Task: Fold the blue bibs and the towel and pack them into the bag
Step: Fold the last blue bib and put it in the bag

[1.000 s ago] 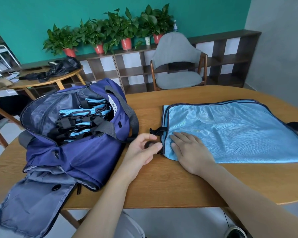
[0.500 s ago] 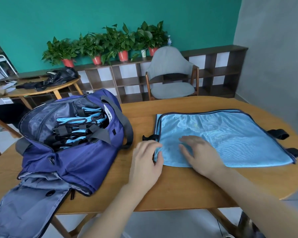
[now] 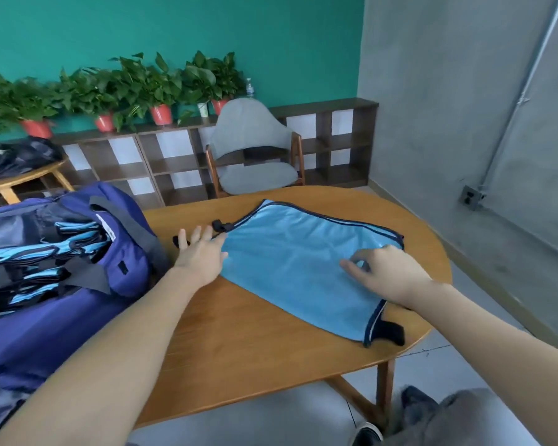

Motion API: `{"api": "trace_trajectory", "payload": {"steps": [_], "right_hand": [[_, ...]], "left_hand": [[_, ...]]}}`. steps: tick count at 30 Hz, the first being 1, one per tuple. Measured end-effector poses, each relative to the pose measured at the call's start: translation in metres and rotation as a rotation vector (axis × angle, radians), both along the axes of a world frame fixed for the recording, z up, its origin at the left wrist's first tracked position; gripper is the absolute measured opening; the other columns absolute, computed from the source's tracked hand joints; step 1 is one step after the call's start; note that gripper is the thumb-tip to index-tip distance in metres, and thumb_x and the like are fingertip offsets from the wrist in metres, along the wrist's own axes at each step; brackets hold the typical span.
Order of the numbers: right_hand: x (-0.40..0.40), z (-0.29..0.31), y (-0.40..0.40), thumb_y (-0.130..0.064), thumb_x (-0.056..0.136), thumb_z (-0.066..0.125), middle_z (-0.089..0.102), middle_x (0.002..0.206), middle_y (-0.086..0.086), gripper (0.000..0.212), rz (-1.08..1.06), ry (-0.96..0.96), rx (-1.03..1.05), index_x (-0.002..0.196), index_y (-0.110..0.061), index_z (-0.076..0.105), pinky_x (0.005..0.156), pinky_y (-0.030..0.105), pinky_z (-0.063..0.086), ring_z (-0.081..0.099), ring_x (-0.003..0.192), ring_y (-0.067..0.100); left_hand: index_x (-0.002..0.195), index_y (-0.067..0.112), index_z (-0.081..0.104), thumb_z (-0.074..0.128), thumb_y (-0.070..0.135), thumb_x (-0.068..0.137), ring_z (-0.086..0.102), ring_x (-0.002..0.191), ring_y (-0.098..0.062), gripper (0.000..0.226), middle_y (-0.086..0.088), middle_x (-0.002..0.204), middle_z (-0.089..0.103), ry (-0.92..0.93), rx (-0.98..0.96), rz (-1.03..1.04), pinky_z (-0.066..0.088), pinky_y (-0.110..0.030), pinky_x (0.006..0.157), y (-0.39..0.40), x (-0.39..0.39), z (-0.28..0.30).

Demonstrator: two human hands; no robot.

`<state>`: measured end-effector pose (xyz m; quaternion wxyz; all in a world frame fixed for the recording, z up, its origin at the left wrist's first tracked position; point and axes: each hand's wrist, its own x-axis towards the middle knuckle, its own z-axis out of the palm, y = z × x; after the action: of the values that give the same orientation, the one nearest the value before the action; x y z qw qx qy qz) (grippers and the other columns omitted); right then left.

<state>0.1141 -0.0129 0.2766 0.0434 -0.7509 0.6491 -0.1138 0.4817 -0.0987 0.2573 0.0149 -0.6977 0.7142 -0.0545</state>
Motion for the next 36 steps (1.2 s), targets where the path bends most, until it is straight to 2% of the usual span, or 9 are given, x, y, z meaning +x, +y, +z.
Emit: {"api": "trace_trajectory", "payload": {"steps": [3, 6, 9, 12, 18, 26, 30, 33, 36], "right_hand": [[0.000, -0.006, -0.002, -0.063, 0.098, 0.041, 0.071, 0.110, -0.012, 0.047, 0.159, -0.042, 0.005, 0.121, -0.031, 0.066, 0.088, 0.035, 0.054, 0.065, 0.103, 0.011], [0.005, -0.017, -0.004, -0.062, 0.098, 0.045, 0.048, 0.150, -0.006, 0.057, 0.280, 0.037, 0.046, 0.142, -0.028, 0.054, 0.116, 0.036, 0.032, 0.041, 0.140, 0.014], [0.019, -0.032, 0.003, -0.072, 0.096, 0.031, 0.018, 0.166, -0.007, 0.073, 0.231, 0.043, 0.135, 0.158, -0.033, 0.028, 0.123, 0.038, 0.008, 0.011, 0.154, 0.016], [0.039, -0.042, 0.017, -0.077, 0.093, 0.022, 0.010, 0.168, -0.005, 0.080, 0.149, 0.019, 0.156, 0.160, -0.033, 0.019, 0.125, 0.041, 0.005, 0.004, 0.155, 0.020], [0.074, -0.017, 0.034, -0.064, 0.098, 0.040, 0.064, 0.127, 0.004, 0.057, 0.116, -0.091, 0.039, 0.137, -0.024, 0.052, 0.099, 0.038, 0.046, 0.056, 0.122, 0.028], [0.045, -0.050, 0.031, -0.072, 0.094, 0.013, 0.026, 0.161, -0.017, 0.075, 0.349, 0.011, 0.045, 0.157, -0.033, 0.030, 0.120, 0.028, 0.015, 0.019, 0.149, 0.006], [0.032, -0.050, 0.035, -0.068, 0.096, 0.012, 0.017, 0.165, -0.016, 0.074, 0.377, 0.062, 0.051, 0.160, -0.032, 0.020, 0.125, 0.029, 0.005, 0.006, 0.154, 0.008], [0.029, -0.050, 0.040, -0.056, 0.105, 0.028, 0.022, 0.166, -0.008, 0.060, 0.309, 0.130, -0.066, 0.157, -0.028, 0.032, 0.124, 0.034, 0.004, 0.010, 0.155, 0.015], [0.046, -0.047, 0.054, -0.042, 0.103, 0.045, 0.049, 0.152, 0.002, 0.044, 0.381, 0.098, -0.270, 0.139, -0.020, 0.058, 0.119, 0.040, 0.027, 0.038, 0.145, 0.024]], "left_hand": [[0.156, 0.023, 0.035, 0.037, 0.021, 0.107, 0.016, 0.154, -0.030, 0.050, -0.013, 0.165, 0.025, 0.117, -0.147, -0.076, 0.006, -0.055, 0.124, 0.010, -0.020, 0.002], [0.156, 0.027, 0.036, 0.041, 0.047, 0.105, 0.016, 0.154, -0.032, 0.055, -0.013, 0.166, 0.022, 0.278, -0.029, -0.067, 0.008, -0.055, 0.124, 0.033, -0.058, -0.003], [0.160, 0.034, 0.022, 0.028, 0.076, 0.095, 0.000, 0.155, -0.040, 0.078, -0.014, 0.169, 0.005, 0.354, 0.181, 0.087, -0.001, -0.058, 0.124, 0.053, -0.089, -0.011], [0.161, 0.038, 0.009, 0.013, 0.082, 0.092, -0.008, 0.154, -0.044, 0.082, -0.015, 0.169, -0.003, 0.249, 0.201, 0.041, -0.006, -0.059, 0.122, 0.055, -0.096, -0.023], [0.162, 0.028, 0.014, 0.007, 0.072, 0.097, 0.006, 0.155, -0.039, 0.079, -0.013, 0.169, 0.011, -0.215, 0.012, -0.058, 0.004, -0.058, 0.123, 0.004, -0.039, 0.007], [0.158, 0.030, 0.032, 0.026, 0.074, 0.096, 0.019, 0.154, -0.020, 0.076, -0.002, 0.167, 0.024, 0.223, 0.097, -0.364, 0.016, -0.039, 0.126, 0.069, -0.020, -0.009], [0.141, 0.028, 0.058, 0.030, 0.080, 0.091, 0.040, 0.144, -0.009, 0.078, 0.003, 0.151, 0.051, 0.489, 0.067, -0.351, 0.031, -0.039, 0.121, 0.104, 0.010, -0.021], [0.119, 0.025, 0.074, 0.055, 0.050, 0.099, 0.058, 0.119, 0.000, 0.038, 0.016, 0.121, 0.068, 0.610, -0.153, -0.380, 0.045, -0.030, 0.107, 0.129, 0.022, -0.013], [0.114, 0.026, 0.075, 0.065, 0.036, 0.098, 0.060, 0.109, 0.004, 0.022, 0.019, 0.112, 0.069, 0.611, -0.190, -0.398, 0.047, -0.022, 0.097, 0.150, 0.027, -0.005]]}}
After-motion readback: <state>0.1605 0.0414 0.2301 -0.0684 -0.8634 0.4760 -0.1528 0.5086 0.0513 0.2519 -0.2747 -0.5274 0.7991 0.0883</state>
